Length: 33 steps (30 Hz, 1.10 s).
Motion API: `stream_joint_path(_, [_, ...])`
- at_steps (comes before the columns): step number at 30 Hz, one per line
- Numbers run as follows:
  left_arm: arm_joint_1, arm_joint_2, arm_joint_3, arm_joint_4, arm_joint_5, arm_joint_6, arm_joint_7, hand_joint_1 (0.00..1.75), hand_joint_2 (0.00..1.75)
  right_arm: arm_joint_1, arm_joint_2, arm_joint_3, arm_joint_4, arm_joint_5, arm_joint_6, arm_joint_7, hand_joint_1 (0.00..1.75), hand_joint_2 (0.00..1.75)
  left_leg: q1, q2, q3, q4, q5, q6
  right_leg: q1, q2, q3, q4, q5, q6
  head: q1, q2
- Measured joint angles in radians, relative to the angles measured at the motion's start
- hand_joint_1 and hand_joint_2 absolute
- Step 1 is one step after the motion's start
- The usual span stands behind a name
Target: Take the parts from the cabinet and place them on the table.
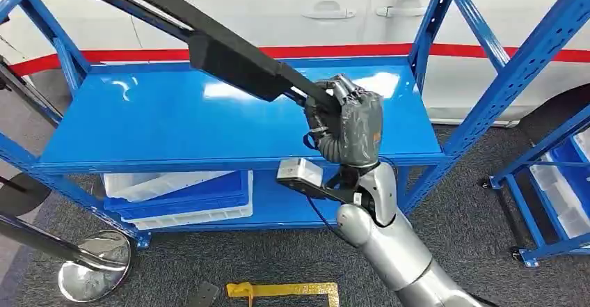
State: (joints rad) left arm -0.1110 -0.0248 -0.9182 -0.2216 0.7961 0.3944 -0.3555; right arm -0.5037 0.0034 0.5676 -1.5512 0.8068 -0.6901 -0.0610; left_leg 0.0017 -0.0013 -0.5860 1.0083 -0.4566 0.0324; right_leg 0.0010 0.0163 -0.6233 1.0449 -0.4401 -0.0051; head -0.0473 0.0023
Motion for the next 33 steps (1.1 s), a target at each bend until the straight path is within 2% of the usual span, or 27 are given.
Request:
stream_joint_path(1, [-0.002,0.002,-0.001,0.000,-0.001,0.000,-0.001,0.00,1.75,0.013,-0.008,-0.006,-0.032,-0.015,0.000,0.000,1.75,1.75,0.000,0.004,0.005,-0.006,0.005,0.003,-0.004,-0.003,-0.008,0.018,-0.015,0.005,-0.002,0.000])
stream_joint_path(2, [-0.005,0.003,-0.002,0.000,-0.002,0.000,-0.001,0.00,1.75,0.023,-0.016,-0.009,-0.065,-0.026,0.000,-0.002,1.75,1.75,0.000,0.004,0.004,-0.006,0.011,0.006,-0.004,-0.005,-0.020,0.053,-0.047,0.008,0.002,0.000])
stream_joint_path(3, [-0.010,0.005,-0.005,0.000,-0.002,-0.002,-0.001,0.00,1.75,0.036,-0.029,-0.010,-0.106,-0.042,0.000,-0.001,1.75,1.75,-0.001,0.004,0.001,-0.005,0.012,0.011,-0.005,-0.005,-0.052,0.134,-0.101,0.011,0.003,0.000])
stream_joint_path(4, [-0.011,0.006,-0.007,0.000,-0.003,-0.005,-0.001,0.00,1.75,0.048,-0.041,-0.010,-0.143,-0.058,0.002,0.000,1.75,1.75,-0.001,0.004,-0.001,-0.003,0.013,0.011,-0.006,-0.006,-0.084,0.215,-0.141,0.013,0.003,0.000])
stream_joint_path(5, [-0.012,0.010,-0.010,0.000,-0.003,-0.010,0.001,0.00,1.75,0.060,-0.048,-0.010,-0.163,-0.067,0.003,0.002,1.75,1.75,-0.001,0.005,-0.004,-0.001,0.013,0.011,-0.006,-0.006,-0.110,0.279,-0.165,0.015,0.002,0.000])
stream_joint_path(6, [-0.012,0.011,-0.013,0.000,-0.003,-0.014,0.003,0.00,1.75,0.068,-0.058,-0.010,-0.190,-0.079,0.004,0.007,1.75,1.75,-0.001,0.005,-0.008,0.003,0.013,0.011,-0.007,-0.006,-0.116,0.299,-0.164,0.016,0.003,0.000])
stream_joint_path(7, [-0.013,0.013,-0.015,0.000,-0.004,-0.018,0.007,0.00,1.75,0.077,-0.066,-0.009,-0.211,-0.086,0.005,0.010,1.75,1.75,-0.001,0.005,-0.011,0.008,0.013,0.011,-0.010,-0.006,-0.099,0.274,-0.141,0.017,0.003,0.000])
stream_joint_path(8, [-0.014,0.013,-0.015,0.000,-0.006,-0.019,0.011,0.00,1.75,0.085,-0.075,-0.009,-0.234,-0.091,0.006,0.015,1.75,1.75,-0.001,0.005,-0.015,0.013,0.013,0.011,-0.013,-0.007,-0.062,0.210,-0.104,0.018,0.003,0.000])
stream_joint_path(9, [-0.016,0.013,-0.016,0.000,-0.010,-0.021,0.013,0.00,1.75,0.093,-0.084,-0.009,-0.262,-0.095,0.005,0.017,1.75,1.75,0.000,0.004,-0.020,0.020,0.011,0.009,-0.016,-0.009,-0.008,0.111,-0.060,0.018,0.003,0.000])
stream_joint_path(10, [-0.018,0.013,-0.016,0.000,-0.013,-0.022,0.014,0.00,1.75,0.100,-0.090,-0.009,-0.290,-0.101,0.005,0.016,1.75,1.75,0.000,0.003,-0.025,0.029,0.009,0.005,-0.019,-0.009,0.030,0.033,-0.046,0.018,0.003,0.000])
stream_joint_path(11, [-0.020,0.016,-0.017,0.000,-0.016,-0.024,0.014,0.00,1.75,0.107,-0.095,-0.007,-0.308,-0.105,0.005,0.013,1.75,1.75,-0.008,0.001,-0.035,0.039,0.007,0.001,-0.014,-0.007,0.031,0.025,-0.050,0.016,0.002,0.000])
stream_joint_path(15, [-0.024,0.019,-0.022,0.000,-0.025,-0.031,0.024,0.00,1.75,0.136,-0.119,0.007,-0.397,-0.129,0.024,-0.003,1.75,1.75,-0.005,-0.001,-0.047,0.038,0.025,-0.017,-0.011,-0.006,0.017,0.025,-0.027,-0.013,0.002,0.000])
stream_joint_path(16, [-0.026,0.021,-0.023,0.000,-0.026,-0.031,0.029,0.00,1.75,0.136,-0.124,0.010,-0.411,-0.132,0.031,-0.004,1.75,1.75,-0.001,0.001,-0.052,0.050,0.005,-0.024,-0.015,-0.009,0.011,0.020,-0.018,-0.022,0.002,0.000])
stream_joint_path(18, [-0.027,0.021,-0.024,0.000,-0.027,-0.034,0.030,0.00,1.75,0.139,-0.129,0.013,-0.433,-0.144,0.045,-0.007,1.75,1.75,0.000,0.001,-0.081,0.118,-0.072,-0.034,-0.016,-0.009,-0.003,0.020,-0.006,-0.031,-0.005,0.000])
stream_joint_path(19, [-0.030,0.021,-0.026,0.000,-0.029,-0.035,0.031,0.00,1.75,0.140,-0.130,0.015,-0.446,-0.154,0.050,-0.011,1.75,1.75,0.002,0.001,-0.111,0.215,-0.135,-0.038,-0.014,-0.010,-0.017,0.020,0.003,-0.033,-0.007,0.000])
stream_joint_path(20, [-0.032,0.021,-0.029,0.000,-0.030,-0.037,0.031,0.00,1.75,0.142,-0.132,0.017,-0.455,-0.163,0.052,-0.014,1.75,1.75,0.002,0.001,-0.132,0.290,-0.176,-0.039,-0.011,-0.012,-0.028,0.020,0.012,-0.034,-0.008,0.000])
stream_joint_path(21, [-0.034,0.020,-0.032,0.000,-0.030,-0.039,0.031,0.00,1.75,0.145,-0.135,0.018,-0.459,-0.178,0.052,-0.022,1.75,1.75,0.002,0.001,-0.139,0.340,-0.199,-0.038,-0.009,-0.012,-0.041,0.020,0.021,-0.034,-0.007,0.000])
stream_joint_path(22, [-0.034,0.020,-0.032,0.000,-0.031,-0.040,0.031,0.00,1.75,0.150,-0.137,0.020,-0.466,-0.188,0.052,-0.028,1.75,1.75,0.001,0.001,-0.122,0.340,-0.198,-0.034,-0.006,-0.012,-0.054,0.020,0.031,-0.035,-0.008,0.000])
stream_joint_path(23, [-0.035,0.020,-0.033,0.000,-0.030,-0.042,0.032,0.00,1.75,0.157,-0.138,0.021,-0.474,-0.196,0.051,-0.036,1.75,1.75,-0.001,0.001,-0.080,0.291,-0.179,-0.028,-0.005,-0.012,-0.065,0.020,0.040,-0.035,-0.007,0.000])
stream_joint_path(25, [-0.038,0.021,-0.033,0.000,-0.023,-0.047,0.034,0.00,1.75,0.162,-0.142,0.022,-0.496,-0.198,0.048,-0.045,1.75,1.75,-0.008,0.001,0.053,0.103,-0.122,-0.015,-0.005,-0.011,-0.085,0.020,0.059,-0.033,-0.008,0.000])
stream_joint_path(26, [-0.045,0.021,-0.033,0.000,-0.021,-0.049,0.034,0.00,1.75,0.162,-0.143,0.022,-0.508,-0.198,0.047,-0.047,1.75,1.75,-0.014,0.001,0.119,0.001,-0.122,-0.006,-0.007,-0.012,-0.089,0.020,0.070,-0.031,-0.009,0.000])
stream_joint_path(27, [-0.048,0.024,-0.033,0.000,-0.019,-0.049,0.033,0.00,1.75,0.163,-0.144,0.022,-0.516,-0.198,0.047,-0.047,1.75,1.75,-0.018,0.002,0.113,-0.002,-0.119,-0.004,-0.005,-0.014,-0.087,0.012,0.079,-0.022,-0.006,0.000])
stream_joint_path(28, [-0.051,0.024,-0.033,0.000,-0.017,-0.049,0.029,0.00,1.75,0.163,-0.145,0.022,-0.519,-0.198,0.047,-0.047,1.75,1.75,-0.024,0.000,0.110,-0.008,-0.103,0.002,-0.011,-0.015,-0.086,0.008,0.087,-0.017,-0.009,0.000])
stream_joint_path(29, [-0.052,0.024,-0.034,0.000,-0.014,-0.051,0.029,0.00,1.75,0.163,-0.145,0.023,-0.521,-0.202,0.048,-0.044,1.75,1.75,-0.026,-0.002,0.104,-0.005,-0.098,0.007,-0.013,-0.017,-0.086,0.003,0.098,-0.010,-0.014,0.000])
stream_joint_path(31, [-0.048,0.024,-0.034,0.000,-0.011,-0.052,0.029,0.00,1.75,0.164,-0.146,0.023,-0.524,-0.210,0.049,-0.042,1.75,1.75,-0.025,0.000,0.097,-0.021,-0.069,0.016,-0.011,-0.016,-0.084,-0.018,0.123,0.001,-0.013,0.000])
stream_joint_path(32, [-0.048,0.022,-0.034,0.000,-0.010,-0.053,0.029,0.00,1.75,0.164,-0.148,0.023,-0.524,-0.221,0.049,-0.042,1.75,1.75,-0.015,0.009,0.094,-0.034,-0.045,0.015,-0.011,-0.014,-0.095,-0.006,0.099,0.001,-0.014,0.000])
stream_joint_path(33, [-0.049,0.022,-0.034,0.000,-0.008,-0.054,0.029,0.00,1.75,0.162,-0.149,0.024,-0.525,-0.230,0.049,-0.043,1.75,1.75,-0.017,0.007,0.081,-0.041,-0.026,0.022,-0.007,-0.012,-0.105,0.026,0.031,0.005,-0.013,0.000])
